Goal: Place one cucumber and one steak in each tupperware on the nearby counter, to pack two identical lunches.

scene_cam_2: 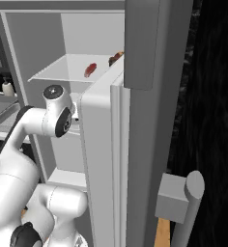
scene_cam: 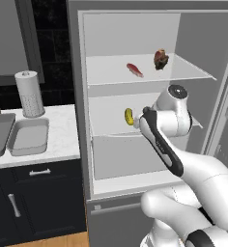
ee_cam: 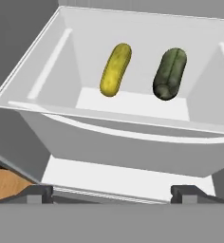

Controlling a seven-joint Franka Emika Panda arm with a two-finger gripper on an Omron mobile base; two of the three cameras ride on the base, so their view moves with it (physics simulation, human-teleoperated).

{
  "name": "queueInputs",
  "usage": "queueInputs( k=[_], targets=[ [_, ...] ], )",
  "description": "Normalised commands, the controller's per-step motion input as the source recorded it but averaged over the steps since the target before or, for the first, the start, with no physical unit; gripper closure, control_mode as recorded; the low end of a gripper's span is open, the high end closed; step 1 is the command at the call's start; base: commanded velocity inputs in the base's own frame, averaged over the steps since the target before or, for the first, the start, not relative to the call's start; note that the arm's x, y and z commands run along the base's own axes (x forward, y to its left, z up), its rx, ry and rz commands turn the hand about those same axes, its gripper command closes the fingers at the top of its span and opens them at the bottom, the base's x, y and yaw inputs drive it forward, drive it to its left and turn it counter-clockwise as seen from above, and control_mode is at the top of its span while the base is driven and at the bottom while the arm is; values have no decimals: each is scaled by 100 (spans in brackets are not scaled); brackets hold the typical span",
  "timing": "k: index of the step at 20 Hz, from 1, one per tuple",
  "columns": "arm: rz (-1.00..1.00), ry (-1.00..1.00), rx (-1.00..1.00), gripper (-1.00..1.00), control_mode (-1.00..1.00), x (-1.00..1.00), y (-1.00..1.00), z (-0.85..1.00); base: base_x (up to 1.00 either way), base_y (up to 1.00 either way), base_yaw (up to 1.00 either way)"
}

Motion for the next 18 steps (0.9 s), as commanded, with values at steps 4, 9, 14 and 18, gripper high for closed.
queueInputs(
  k=[4, 9, 14, 18],
  targets=[
    [-4, 0, 0, -100, -100, 46, 14, -2, 0, 0, 0],
    [-8, 0, 0, -100, -100, 22, 14, 0, 0, 0, 0],
    [-7, 0, 2, -100, -100, 56, 3, -13, 0, 0, 0],
    [-2, 5, 8, -100, -100, 51, 0, -24, 0, 0, 0]
  ],
)
